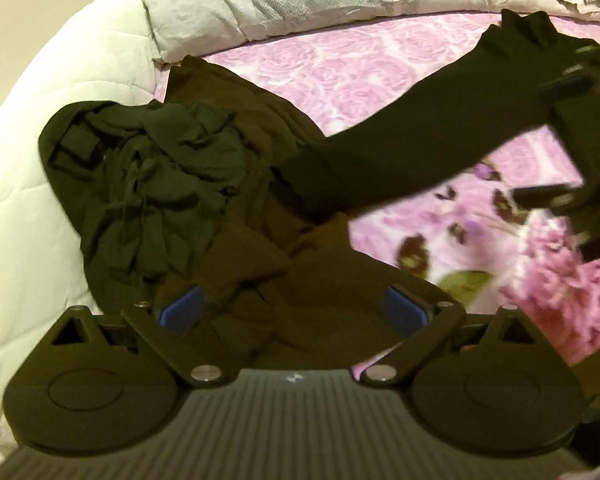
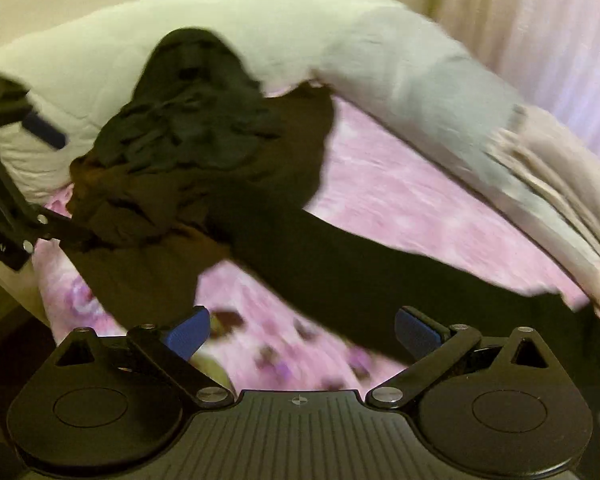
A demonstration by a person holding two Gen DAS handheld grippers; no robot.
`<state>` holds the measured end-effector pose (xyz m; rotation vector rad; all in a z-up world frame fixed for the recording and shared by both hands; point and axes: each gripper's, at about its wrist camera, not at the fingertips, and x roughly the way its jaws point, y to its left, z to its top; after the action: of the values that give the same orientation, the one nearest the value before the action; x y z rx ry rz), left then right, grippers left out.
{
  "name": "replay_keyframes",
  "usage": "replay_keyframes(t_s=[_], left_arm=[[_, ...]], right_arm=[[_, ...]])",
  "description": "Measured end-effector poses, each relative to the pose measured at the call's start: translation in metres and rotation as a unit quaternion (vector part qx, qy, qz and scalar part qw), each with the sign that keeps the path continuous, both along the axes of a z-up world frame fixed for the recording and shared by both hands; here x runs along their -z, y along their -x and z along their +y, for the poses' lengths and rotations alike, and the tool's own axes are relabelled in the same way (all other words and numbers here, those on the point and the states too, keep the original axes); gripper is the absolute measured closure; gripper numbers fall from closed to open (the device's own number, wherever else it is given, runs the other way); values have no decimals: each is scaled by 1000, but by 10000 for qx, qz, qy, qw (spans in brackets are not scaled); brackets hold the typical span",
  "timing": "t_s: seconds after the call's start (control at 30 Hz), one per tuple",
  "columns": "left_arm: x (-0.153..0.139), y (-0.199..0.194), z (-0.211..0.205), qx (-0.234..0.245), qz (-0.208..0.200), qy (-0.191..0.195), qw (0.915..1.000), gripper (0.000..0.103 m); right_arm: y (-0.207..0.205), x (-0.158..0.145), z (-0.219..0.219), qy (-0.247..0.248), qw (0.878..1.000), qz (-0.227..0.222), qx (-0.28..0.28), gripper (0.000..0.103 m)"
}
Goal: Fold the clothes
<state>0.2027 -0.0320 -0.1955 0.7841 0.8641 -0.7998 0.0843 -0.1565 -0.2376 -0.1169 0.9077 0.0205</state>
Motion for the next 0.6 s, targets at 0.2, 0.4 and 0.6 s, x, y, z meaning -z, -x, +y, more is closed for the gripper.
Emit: replay_keyframes(t_s=[0.2, 0.4, 0.6], left_arm=[[34, -34, 0, 121, 105, 26, 9999, 7], [59, -55, 6, -35, 333, 47, 9994, 7], [70, -65, 8, -135, 501, 7, 9987, 7]], right_arm=[[-83, 81, 27, 657, 9938, 392, -804, 40], [-121, 142, 36, 1407, 9762, 755, -1466, 40], [-139, 148, 28, 1365, 9786, 708, -1369, 89]])
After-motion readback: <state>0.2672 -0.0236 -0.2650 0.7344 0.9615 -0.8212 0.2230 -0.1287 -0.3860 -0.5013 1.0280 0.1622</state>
